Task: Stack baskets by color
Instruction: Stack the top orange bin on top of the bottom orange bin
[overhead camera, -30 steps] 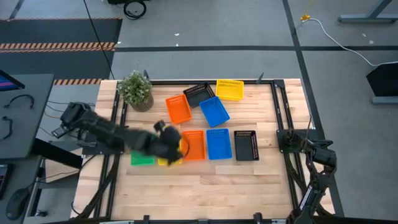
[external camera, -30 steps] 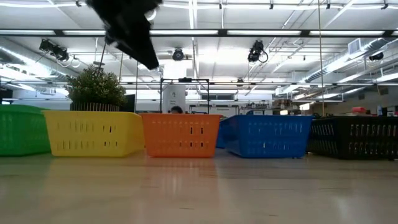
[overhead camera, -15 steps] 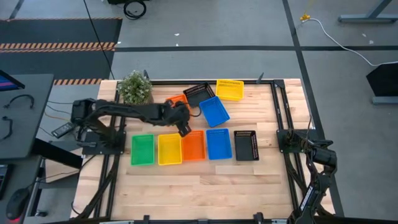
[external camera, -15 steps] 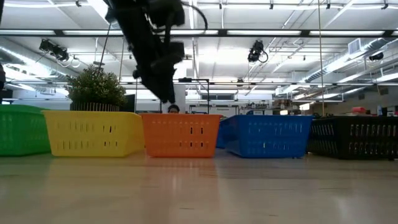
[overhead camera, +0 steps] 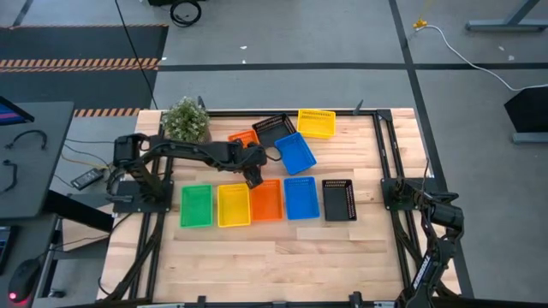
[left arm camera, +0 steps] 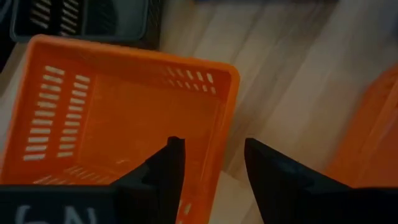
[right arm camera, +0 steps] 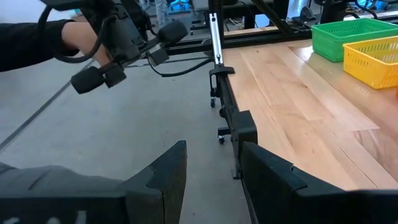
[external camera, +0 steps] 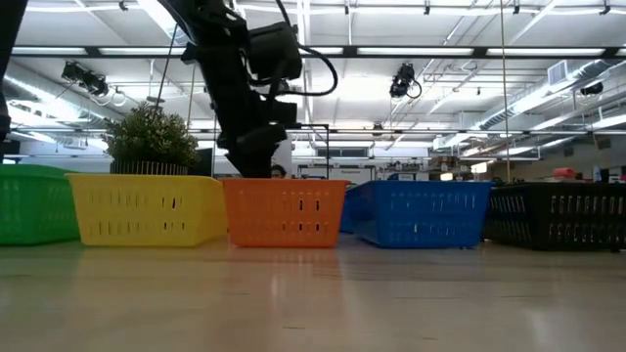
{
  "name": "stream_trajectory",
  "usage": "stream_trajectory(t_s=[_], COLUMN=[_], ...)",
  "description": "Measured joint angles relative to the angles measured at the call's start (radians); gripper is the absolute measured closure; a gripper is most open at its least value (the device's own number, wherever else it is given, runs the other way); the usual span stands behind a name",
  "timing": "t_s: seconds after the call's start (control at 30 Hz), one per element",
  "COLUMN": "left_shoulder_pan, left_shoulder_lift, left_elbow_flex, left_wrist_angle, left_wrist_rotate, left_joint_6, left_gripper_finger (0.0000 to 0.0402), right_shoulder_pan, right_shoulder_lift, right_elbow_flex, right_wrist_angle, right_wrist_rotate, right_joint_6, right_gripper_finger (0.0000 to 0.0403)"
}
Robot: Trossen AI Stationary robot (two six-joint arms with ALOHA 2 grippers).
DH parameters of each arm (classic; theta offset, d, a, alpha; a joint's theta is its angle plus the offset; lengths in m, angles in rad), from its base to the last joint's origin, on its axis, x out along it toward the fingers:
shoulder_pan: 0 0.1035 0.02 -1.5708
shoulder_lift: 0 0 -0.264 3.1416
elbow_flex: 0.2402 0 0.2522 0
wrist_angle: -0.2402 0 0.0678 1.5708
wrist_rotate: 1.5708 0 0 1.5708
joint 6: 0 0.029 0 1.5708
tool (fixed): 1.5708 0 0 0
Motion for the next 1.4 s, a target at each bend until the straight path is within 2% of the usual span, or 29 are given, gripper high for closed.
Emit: stream_trajectory(t_s=[0.3,0.43,0.67,0.9,1.03,1.2,1.4], left_shoulder_pan=[-0.008,-0.008,-0.012,-0.078,-0.142,-0.262,-0.466], left_shoulder_lift=[0.040,0.040,0.039,0.028,0.028,0.027,0.026], left_elbow_flex=[0.000,0.000,0.000,0.024,0.123,0.322,0.529], left_wrist_angle=[-0.005,-0.002,-0.018,-0.106,-0.292,-0.518,-0.521], left_wrist_rotate=[-0.033,-0.046,-0.030,-0.099,-0.132,-0.182,-0.188], left_joint_6=[0.065,0.077,0.079,0.111,0.121,0.089,0.067], left_gripper_finger=[0.0236,0.0274,0.0382,0.0379,0.0387,0.0387,0.0387], right_shoulder_pan=[-0.004,-0.004,-0.004,-0.004,-0.004,-0.004,-0.004], right_shoulder_lift=[0.001,0.001,0.001,0.001,0.001,0.001,0.001], right_elbow_flex=[0.000,0.000,0.000,0.000,0.000,0.000,0.000], right_wrist_angle=[-0.008,-0.012,-0.011,-0.009,-0.009,-0.009,-0.009], right_wrist_rotate=[0.000,0.000,0.000,0.000,-0.001,-0.001,0.000], right_joint_6=[-0.002,-0.001,0.001,0.001,0.002,0.001,0.003], right_gripper_finger=[0.0244,0.0244,0.0244,0.0244,0.0244,0.0244,0.0244])
